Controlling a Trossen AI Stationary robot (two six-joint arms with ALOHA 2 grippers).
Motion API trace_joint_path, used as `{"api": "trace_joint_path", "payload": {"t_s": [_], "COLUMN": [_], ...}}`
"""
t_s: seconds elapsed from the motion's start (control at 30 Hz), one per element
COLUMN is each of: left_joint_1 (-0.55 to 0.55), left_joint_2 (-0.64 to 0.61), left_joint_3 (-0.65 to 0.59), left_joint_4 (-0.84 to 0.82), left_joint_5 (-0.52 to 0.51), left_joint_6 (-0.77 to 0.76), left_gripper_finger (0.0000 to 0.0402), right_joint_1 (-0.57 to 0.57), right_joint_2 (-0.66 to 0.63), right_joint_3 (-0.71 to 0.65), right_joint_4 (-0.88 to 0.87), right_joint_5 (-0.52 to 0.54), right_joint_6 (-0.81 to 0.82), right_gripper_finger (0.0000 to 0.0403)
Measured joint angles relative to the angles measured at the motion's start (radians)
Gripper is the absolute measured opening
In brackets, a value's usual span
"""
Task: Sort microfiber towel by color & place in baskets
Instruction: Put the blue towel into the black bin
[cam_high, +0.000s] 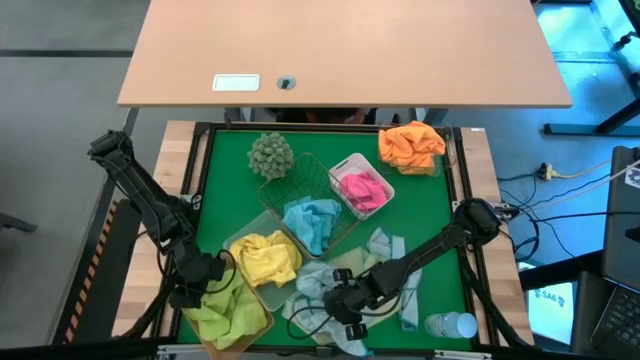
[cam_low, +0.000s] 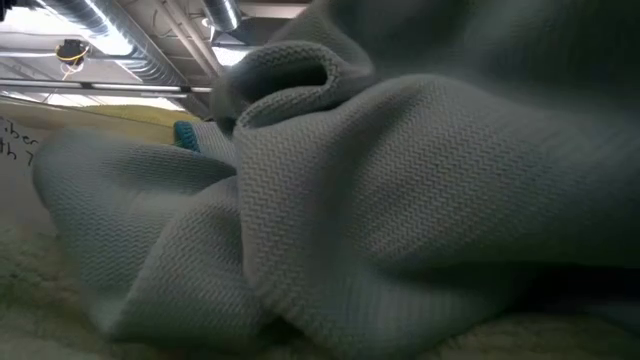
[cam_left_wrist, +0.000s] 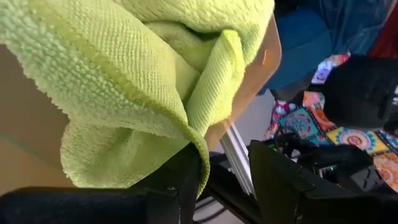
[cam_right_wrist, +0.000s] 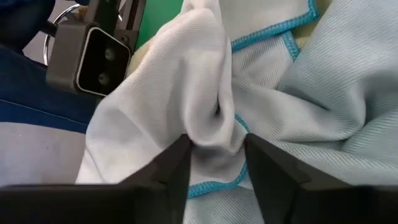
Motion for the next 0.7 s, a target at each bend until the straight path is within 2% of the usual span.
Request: {"api": "trace_joint_path", "payload": {"t_s": [0.17, 0.27, 0.37, 0.5, 0.6, 0.7], "left_joint_1": [0.0, 0.0, 0.0, 0.0, 0.0, 0.0], "left_joint_2": [0.0, 0.0, 0.0, 0.0, 0.0, 0.0], "left_joint_3": [0.0, 0.0, 0.0, 0.0, 0.0, 0.0], "left_joint_4": [-0.002, -0.014, -0.066, -0.227, -0.307, -0.314], "left_joint_5": [-0.101, -0.096, -0.095, -0.107, -0.105, -0.097], "left_joint_6": [-0.09, -0.099, -0.106, -0.18, -0.183, -0.183], "left_gripper_finger": [0.013, 0.013, 0.013, 0.013, 0.013, 0.013], "right_joint_1": [0.0, 0.0, 0.0, 0.0, 0.0, 0.0], "right_joint_2": [0.0, 0.0, 0.0, 0.0, 0.0, 0.0], "right_joint_3": [0.0, 0.0, 0.0, 0.0, 0.0, 0.0], "right_joint_4": [0.001, 0.001, 0.002, 0.001, 0.002, 0.002], "right_joint_5": [-0.032, -0.032, -0.032, -0.032, -0.032, -0.032], "right_joint_6": [0.0, 0.0, 0.001, 0.002, 0.002, 0.002], "right_gripper_finger": [0.0062, 0.0012, 0.0021, 0.0041, 0.0033, 0.001]}}
